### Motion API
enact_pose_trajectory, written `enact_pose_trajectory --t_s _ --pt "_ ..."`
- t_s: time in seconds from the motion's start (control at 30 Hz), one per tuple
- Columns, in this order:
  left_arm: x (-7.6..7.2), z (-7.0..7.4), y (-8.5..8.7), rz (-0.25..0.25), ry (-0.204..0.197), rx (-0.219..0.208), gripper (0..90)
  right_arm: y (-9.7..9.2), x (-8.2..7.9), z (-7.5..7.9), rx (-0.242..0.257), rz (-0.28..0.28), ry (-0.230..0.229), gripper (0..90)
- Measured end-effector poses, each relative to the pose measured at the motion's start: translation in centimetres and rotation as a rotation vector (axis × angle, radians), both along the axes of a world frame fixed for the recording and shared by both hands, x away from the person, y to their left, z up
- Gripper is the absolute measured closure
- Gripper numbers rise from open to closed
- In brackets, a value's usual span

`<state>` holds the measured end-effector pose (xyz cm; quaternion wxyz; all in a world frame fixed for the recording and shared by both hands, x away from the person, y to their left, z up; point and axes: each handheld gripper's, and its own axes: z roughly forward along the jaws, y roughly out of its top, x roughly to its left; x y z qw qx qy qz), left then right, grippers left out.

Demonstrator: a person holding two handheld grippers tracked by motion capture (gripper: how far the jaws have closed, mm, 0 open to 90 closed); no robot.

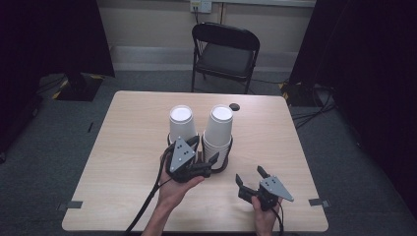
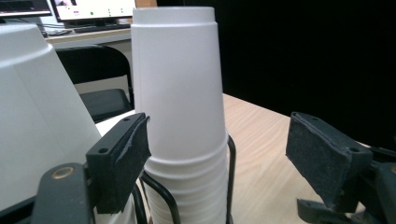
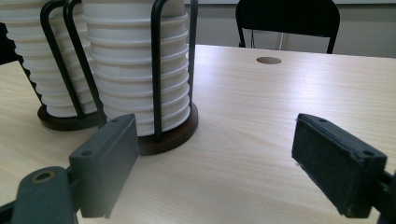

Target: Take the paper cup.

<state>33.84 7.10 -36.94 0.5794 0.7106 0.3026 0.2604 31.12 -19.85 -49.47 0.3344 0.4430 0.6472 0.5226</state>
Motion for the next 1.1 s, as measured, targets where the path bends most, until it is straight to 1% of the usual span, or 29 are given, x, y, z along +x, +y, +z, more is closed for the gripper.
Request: enact_pose_trajectory --t_s 0.03,0.07,0.13,0.23,0.3,0.43,0.47,0.53,0.6,0.67,0.73,0.83,0.97,1.03,1.1 --pt "0.2 0.1 0.0 -0.011 0.013 -0.014 20.9 0.0 0.0 0.0 0.001 0.0 0.0 14.0" --pt "0.4 0.3 -0.1 -0.011 0.014 -0.013 21.0 0.0 0.0 0.0 0.0 0.0 0.0 14.0" --pt "0.7 0.6 -0.3 -0.003 0.007 -0.001 20.8 0.0 0.0 0.0 0.0 0.0 0.0 14.1" --pt "1.1 1.0 -0.4 0.0 0.002 0.015 17.9 0.0 0.0 0.0 0.003 -0.001 0.001 14.2" --pt "1.3 1.2 -0.5 -0.011 0.004 0.012 17.2 0.0 0.0 0.0 0.003 0.001 0.001 14.2" --pt "1.7 2.0 -0.6 -0.011 -0.008 0.019 15.7 0.0 0.0 0.0 0.001 0.004 0.002 14.4" --pt "1.8 2.2 -0.6 -0.015 -0.006 0.013 15.6 0.0 0.0 0.0 0.001 0.004 0.001 14.4" --pt "2.1 2.6 -0.8 -0.019 -0.002 0.018 15.6 0.0 0.0 0.0 0.001 0.004 0.003 14.4" --pt "2.4 2.8 -1.1 -0.025 -0.005 0.04 15.6 0.0 0.1 0.0 0.0 0.004 0.005 14.4" --pt "2.6 3.0 -1.6 -0.016 -0.014 0.076 15.9 0.0 0.1 0.0 -0.003 0.005 0.004 14.4" --pt "2.8 3.1 -1.8 -0.012 -0.013 0.076 16.5 0.0 0.1 0.0 -0.003 0.004 0.001 14.4" --pt "3.2 3.3 -2.1 -0.01 -0.013 0.062 16.5 0.0 0.1 0.0 0.001 0.005 0.002 14.4" --pt "3.7 3.7 -2.5 0.014 -0.013 0.085 16.5 0.0 0.1 0.0 -0.002 0.007 0.002 14.4" --pt "4.0 3.9 -2.6 0.015 -0.01 0.083 16.4 0.0 0.1 0.0 0.001 0.007 0.002 14.6" --pt "4.0 4.2 -2.8 0.025 -0.021 0.081 16.4 0.0 0.1 0.0 -0.001 0.006 0.005 14.7"
